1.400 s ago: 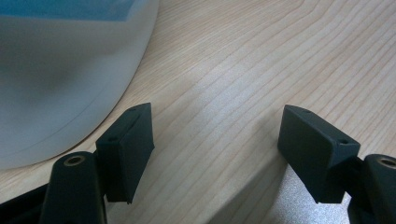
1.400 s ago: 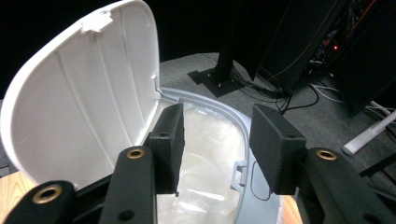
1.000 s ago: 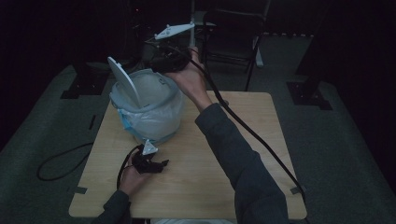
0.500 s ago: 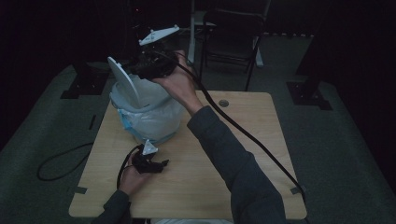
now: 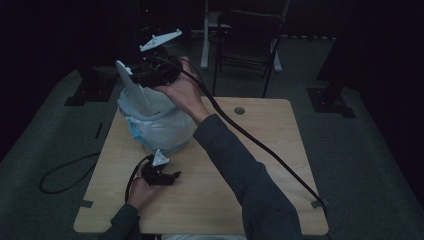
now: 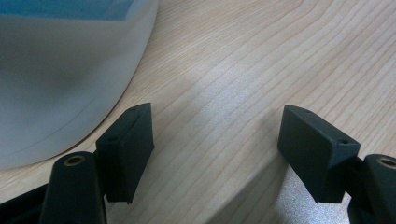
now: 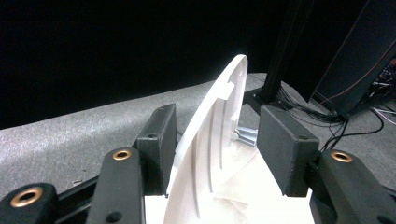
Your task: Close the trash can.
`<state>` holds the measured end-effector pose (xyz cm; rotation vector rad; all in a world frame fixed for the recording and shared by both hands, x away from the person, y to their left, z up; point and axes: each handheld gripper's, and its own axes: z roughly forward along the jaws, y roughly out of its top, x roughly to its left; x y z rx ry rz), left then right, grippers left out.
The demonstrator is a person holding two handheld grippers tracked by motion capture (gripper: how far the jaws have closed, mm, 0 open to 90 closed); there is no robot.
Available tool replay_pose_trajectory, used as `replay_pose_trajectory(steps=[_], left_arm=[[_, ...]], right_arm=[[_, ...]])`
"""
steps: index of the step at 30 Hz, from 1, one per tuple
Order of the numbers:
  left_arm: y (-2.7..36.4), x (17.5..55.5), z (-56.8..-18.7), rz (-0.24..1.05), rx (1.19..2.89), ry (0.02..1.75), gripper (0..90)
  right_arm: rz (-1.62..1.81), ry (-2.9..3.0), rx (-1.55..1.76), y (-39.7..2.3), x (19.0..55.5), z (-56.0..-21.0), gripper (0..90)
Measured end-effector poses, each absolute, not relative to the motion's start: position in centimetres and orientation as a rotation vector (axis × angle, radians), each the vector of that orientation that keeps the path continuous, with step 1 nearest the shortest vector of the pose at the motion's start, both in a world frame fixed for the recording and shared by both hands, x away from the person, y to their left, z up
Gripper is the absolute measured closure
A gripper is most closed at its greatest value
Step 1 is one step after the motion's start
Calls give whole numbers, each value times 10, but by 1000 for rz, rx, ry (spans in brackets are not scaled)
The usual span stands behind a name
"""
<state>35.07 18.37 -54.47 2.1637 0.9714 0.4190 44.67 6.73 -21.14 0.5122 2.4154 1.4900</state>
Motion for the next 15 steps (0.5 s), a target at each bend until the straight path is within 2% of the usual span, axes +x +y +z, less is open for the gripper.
replay_pose_trajectory(steps=[15], left_arm=[[184,351,-545,418,2162,972,277]], right_arm=[[1332,2342,633,48,467,-222,509]])
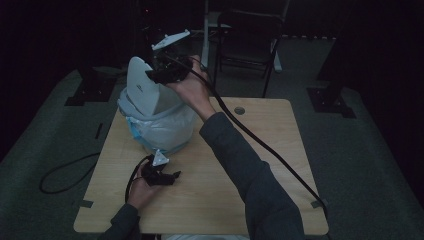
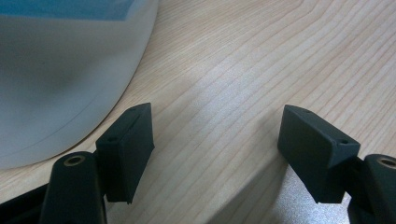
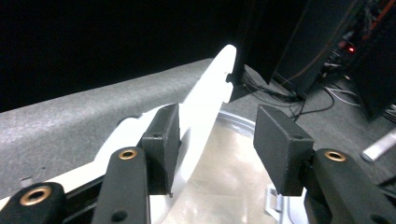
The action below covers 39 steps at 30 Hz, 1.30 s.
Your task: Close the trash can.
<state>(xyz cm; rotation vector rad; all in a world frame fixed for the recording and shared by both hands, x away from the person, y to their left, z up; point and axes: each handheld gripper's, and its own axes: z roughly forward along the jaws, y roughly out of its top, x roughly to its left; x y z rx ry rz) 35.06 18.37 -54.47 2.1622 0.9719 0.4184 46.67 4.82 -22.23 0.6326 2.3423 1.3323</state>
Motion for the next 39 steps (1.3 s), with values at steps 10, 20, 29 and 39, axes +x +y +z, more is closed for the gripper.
replay_pose_trajectory(steps=[10,20,29,39], left_arm=[[183,350,-545,424,2161,975,277],[184,350,-545,425,2161,974,277],[183,351,-545,426,2161,974,277],[183,351,-545,423,2161,973,277]], right_arm=[[1269,2303,737,41,487,-246,557],[1234,2294,746,42,493,-256,569],[1211,2270,733,44,495,-260,643],[1155,2217,712,47,493,-263,724]])
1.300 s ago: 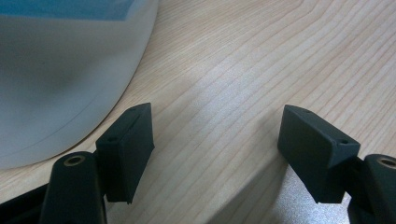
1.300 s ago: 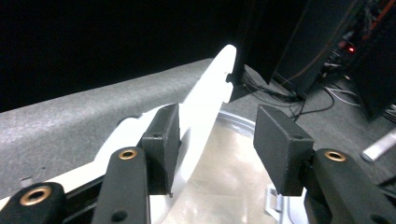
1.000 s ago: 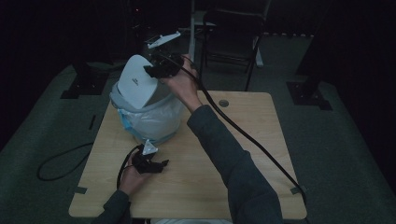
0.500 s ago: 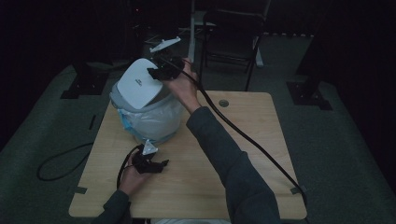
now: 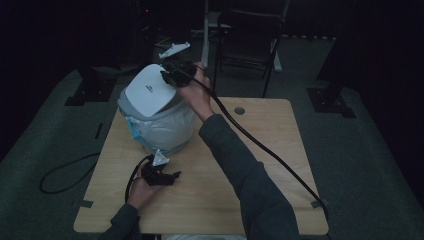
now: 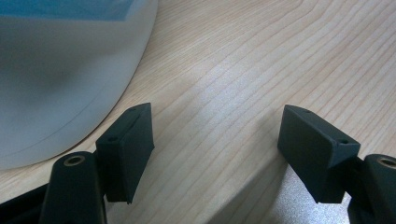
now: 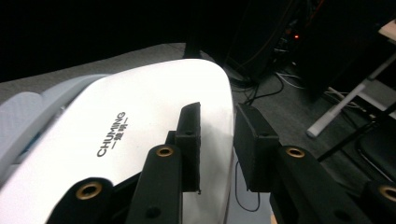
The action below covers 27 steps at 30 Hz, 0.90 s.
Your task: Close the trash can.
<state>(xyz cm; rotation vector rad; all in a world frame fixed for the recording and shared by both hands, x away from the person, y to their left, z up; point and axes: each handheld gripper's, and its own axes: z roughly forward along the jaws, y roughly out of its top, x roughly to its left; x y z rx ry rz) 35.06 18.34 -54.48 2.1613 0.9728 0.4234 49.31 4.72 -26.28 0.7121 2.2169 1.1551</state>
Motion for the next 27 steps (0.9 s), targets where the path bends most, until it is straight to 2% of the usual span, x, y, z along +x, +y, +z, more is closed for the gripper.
replay_pose_trajectory(steps=[6,10,27], left_arm=[[183,351,-545,424,2159,975,276],[183,351,-545,426,2159,975,277],[184,350,-545,424,2163,969,277]], right_arm=[[1119,2228,708,50,497,-272,785],[1094,2286,719,52,501,-283,898],[1177,2335,910,38,518,-303,900]])
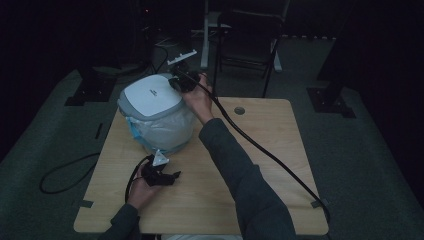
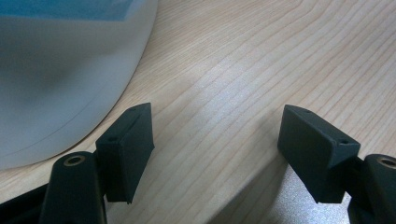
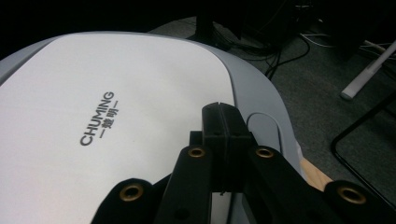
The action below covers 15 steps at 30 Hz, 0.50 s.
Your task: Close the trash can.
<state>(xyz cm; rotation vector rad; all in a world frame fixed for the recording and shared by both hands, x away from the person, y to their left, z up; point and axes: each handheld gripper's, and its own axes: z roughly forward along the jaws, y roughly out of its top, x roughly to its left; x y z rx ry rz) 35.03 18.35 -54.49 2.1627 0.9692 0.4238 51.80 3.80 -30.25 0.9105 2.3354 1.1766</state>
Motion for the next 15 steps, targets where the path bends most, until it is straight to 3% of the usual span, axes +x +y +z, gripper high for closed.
replay_pose_trajectory(steps=[7,15], left_arm=[[183,350,-545,420,2162,970,276],[184,351,-545,420,2166,968,276]], right_arm=[[1128,2316,883,30,519,-302,900],[1171,2243,889,-6,515,-293,872]])
